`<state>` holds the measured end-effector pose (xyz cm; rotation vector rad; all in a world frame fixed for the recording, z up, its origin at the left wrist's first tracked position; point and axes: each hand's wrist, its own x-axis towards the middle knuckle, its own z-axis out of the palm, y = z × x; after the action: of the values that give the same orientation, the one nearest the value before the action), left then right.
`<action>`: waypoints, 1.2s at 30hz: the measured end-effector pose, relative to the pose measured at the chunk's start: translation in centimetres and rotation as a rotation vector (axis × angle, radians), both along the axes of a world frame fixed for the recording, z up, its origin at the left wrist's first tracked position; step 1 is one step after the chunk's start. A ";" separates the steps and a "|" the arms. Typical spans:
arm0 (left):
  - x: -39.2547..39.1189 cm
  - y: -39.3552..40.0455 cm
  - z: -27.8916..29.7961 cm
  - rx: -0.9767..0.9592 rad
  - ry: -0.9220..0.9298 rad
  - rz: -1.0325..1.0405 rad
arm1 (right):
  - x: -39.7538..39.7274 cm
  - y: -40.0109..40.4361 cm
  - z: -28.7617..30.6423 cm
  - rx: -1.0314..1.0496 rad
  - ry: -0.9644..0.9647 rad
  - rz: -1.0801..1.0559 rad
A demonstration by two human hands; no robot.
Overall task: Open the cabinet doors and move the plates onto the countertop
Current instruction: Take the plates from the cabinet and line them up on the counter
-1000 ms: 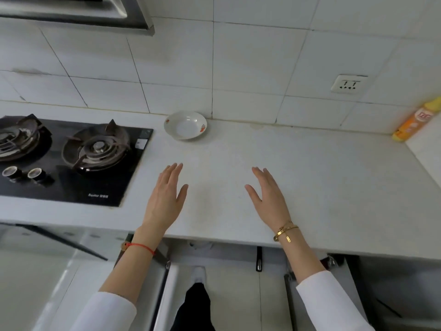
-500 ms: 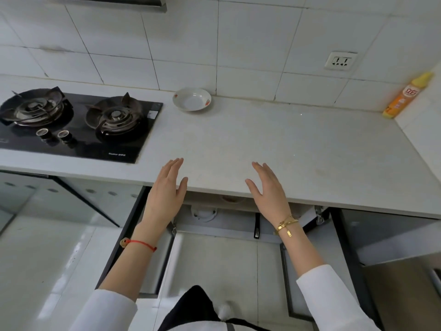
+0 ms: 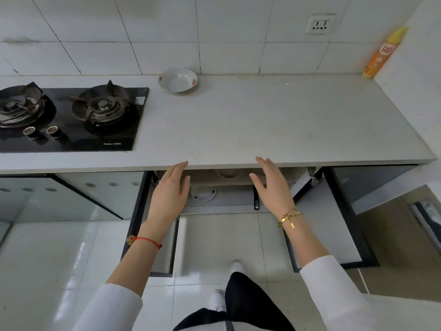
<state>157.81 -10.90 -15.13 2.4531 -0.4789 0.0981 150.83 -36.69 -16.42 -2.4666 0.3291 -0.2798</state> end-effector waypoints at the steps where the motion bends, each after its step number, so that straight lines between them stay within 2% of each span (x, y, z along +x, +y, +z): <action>1: -0.2 0.0 -0.4 0.006 0.007 -0.015 | -0.4 0.0 -0.2 -0.002 0.005 -0.005; 8: -0.3 -1.4 -6.1 0.015 0.054 -0.038 | -0.7 -1.4 -5.3 0.000 0.023 -0.026; 20: 6.7 -7.0 -27.8 -0.020 0.079 0.006 | 5.2 -5.6 -26.8 0.041 0.023 -0.036; 27: 13.2 -9.7 -39.7 -0.067 0.010 0.022 | 11.1 -8.7 -38.6 -0.034 -0.028 -0.045; 32: 17.2 -11.0 -45.9 -0.088 -0.049 0.029 | 14.2 -9.8 -44.6 -0.089 -0.118 -0.054; 36: 19.3 -11.7 -48.5 -0.076 -0.062 0.027 | 16.0 -10.3 -47.3 -0.120 -0.135 -0.069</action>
<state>177.13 -22.56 -63.60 2.3881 -0.4599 0.2001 166.84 -46.97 -63.69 -2.5405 0.3490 -0.5057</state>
